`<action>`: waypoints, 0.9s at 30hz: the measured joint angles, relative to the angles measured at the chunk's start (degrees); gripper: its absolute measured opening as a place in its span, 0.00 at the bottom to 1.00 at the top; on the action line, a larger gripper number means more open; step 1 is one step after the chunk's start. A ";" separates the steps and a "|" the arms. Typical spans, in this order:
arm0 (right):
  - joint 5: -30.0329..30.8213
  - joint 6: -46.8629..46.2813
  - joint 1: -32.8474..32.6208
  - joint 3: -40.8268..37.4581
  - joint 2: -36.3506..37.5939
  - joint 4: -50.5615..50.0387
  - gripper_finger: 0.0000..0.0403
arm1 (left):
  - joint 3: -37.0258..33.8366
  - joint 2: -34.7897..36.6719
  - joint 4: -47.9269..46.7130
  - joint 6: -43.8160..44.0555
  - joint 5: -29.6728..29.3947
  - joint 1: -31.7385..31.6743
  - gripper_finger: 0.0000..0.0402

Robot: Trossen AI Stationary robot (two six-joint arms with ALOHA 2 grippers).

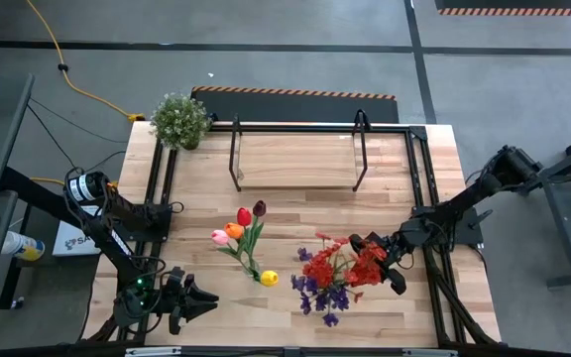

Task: Pick and place flowers into a vace then onto a shelf
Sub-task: Put the red flower into the right transparent vase

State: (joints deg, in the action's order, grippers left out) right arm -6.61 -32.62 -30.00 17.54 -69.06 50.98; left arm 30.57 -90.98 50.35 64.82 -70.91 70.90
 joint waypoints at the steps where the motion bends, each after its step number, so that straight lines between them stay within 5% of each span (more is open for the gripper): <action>1: 0.00 0.02 0.00 0.00 0.27 -0.23 0.21 | 0.00 0.00 0.00 0.00 0.00 0.00 0.41; 14: -0.15 0.04 0.08 0.00 0.90 -1.46 0.22 | 0.00 0.00 0.01 0.02 -0.02 0.00 0.41; 27: -5.75 -1.01 3.37 0.00 0.90 -1.34 0.36 | 0.00 0.00 0.00 0.02 -0.02 0.02 0.41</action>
State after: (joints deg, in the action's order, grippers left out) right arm -12.36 -33.63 -26.63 17.54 -68.16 49.63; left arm 30.57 -90.98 50.35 64.84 -70.94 70.91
